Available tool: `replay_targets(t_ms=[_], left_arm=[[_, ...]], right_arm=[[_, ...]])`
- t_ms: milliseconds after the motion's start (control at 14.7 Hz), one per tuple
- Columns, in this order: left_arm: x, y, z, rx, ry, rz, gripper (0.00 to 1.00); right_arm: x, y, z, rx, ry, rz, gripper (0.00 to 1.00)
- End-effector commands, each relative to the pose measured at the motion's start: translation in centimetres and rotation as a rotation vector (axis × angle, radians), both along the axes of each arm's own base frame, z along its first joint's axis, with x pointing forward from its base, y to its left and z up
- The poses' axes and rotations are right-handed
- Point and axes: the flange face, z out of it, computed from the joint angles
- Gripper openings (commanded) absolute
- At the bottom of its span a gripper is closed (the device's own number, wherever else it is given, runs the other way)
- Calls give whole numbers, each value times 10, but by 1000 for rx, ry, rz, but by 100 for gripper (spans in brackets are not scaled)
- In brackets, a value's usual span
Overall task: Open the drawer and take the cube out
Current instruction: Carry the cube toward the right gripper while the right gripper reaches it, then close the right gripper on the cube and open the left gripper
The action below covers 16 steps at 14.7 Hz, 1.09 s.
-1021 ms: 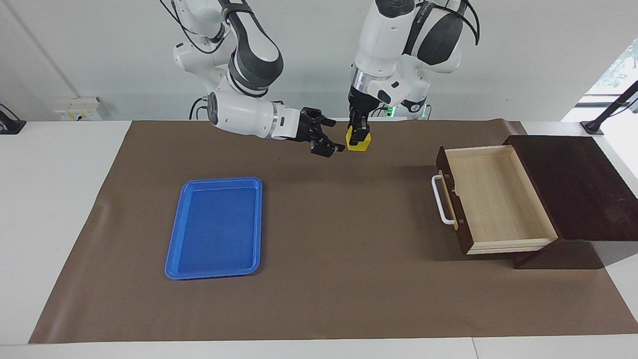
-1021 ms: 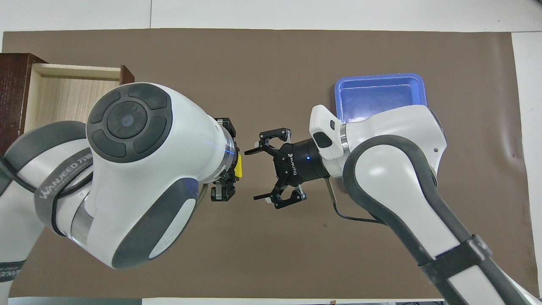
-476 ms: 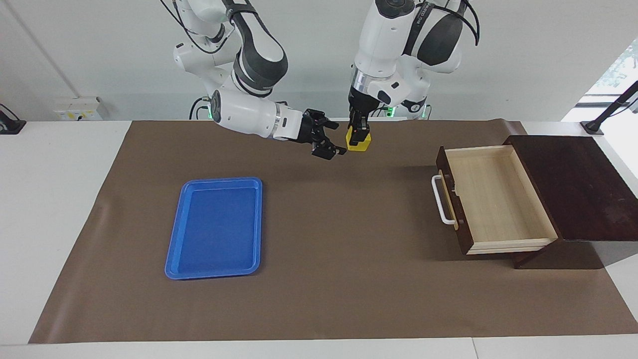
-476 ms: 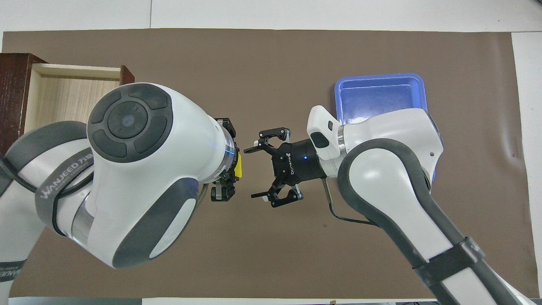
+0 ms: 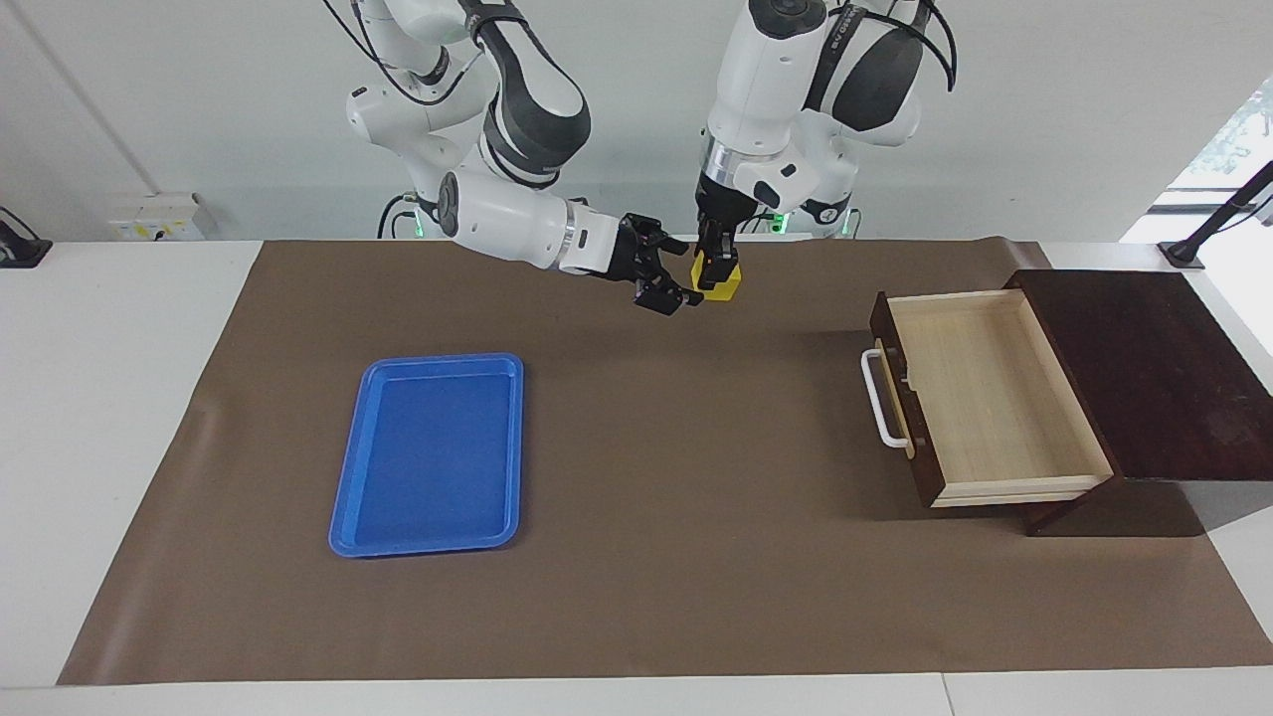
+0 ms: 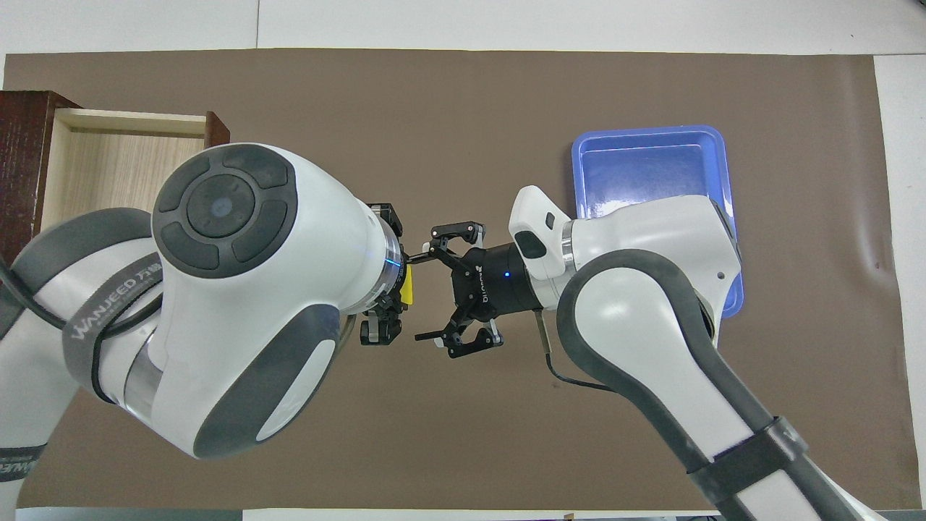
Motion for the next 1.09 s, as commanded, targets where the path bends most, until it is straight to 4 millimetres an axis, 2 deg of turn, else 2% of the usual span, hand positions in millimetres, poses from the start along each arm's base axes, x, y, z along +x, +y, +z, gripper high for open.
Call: replay_targets(t_ms=[0,340,1021], left_arm=[[-10,3,2,-3,-15,12,0],[-9,4,2,-4,-16,14,0],[-9,4,2,-4,-16,12,0]], right_arm=[[-6,7,1,16,24,-34,100],[-10,15,-1,7,14,-43,100],[-13,5,-9,67,15,-58,100]])
